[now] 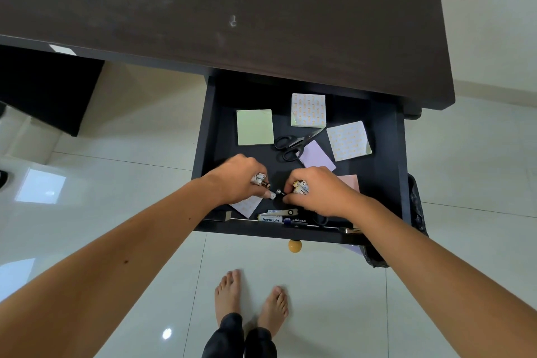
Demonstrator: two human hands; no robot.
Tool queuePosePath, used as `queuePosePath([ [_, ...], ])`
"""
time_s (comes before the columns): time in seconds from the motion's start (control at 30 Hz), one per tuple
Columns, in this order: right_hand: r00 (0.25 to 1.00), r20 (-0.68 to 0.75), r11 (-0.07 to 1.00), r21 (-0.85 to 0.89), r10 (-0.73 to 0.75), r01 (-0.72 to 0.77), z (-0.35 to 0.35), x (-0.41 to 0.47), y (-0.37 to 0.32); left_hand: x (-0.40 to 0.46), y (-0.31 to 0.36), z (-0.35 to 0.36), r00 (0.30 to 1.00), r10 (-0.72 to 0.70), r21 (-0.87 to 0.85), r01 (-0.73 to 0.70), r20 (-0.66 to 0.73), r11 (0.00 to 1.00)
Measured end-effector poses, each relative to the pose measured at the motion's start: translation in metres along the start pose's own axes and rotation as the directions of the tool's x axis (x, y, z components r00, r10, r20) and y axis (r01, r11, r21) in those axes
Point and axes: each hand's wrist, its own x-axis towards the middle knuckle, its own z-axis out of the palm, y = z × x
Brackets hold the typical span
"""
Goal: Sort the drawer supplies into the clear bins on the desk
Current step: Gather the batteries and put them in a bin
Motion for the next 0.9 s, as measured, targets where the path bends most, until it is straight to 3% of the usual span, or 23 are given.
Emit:
queuePosePath([
  [0.17,0.999,0.005,0.979,0.202,0.032,-0.032,-0.010,-0.007,0.004,-0.001,0.000,0.000,0.999,0.053,0.044,-0.053,0.010,0.998],
  [0.37,0.989,0.096,0.906,0.398,0.115,-0.144,-0.018,-0.013,0.009,-0.005,0.005,-0.002,0.996,0.072,-0.082,-0.077,-0.061,0.994],
  [0.53,0.977,0.169,0.792,0.575,0.129,-0.204,-0.016,-0.014,0.006,-0.006,0.008,-0.006,0.995,-0.048,-0.282,0.021,-0.090,0.959],
  [0.63,0.976,0.186,0.785,0.586,0.112,-0.201,-0.011,-0.013,0.004,-0.006,0.006,-0.007,0.991,-0.087,-0.433,0.037,-0.097,0.901],
  [0.77,0.984,0.155,0.790,0.591,0.089,-0.165,-0.008,-0.009,0.002,-0.005,0.007,-0.010,0.990,-0.117,-0.657,0.039,-0.074,0.753],
  [0.9,0.988,0.135,0.905,0.409,0.071,-0.121,-0.009,-0.004,0.001,-0.007,0.007,-0.014,0.987,-0.127,-0.698,0.023,-0.097,0.716],
])
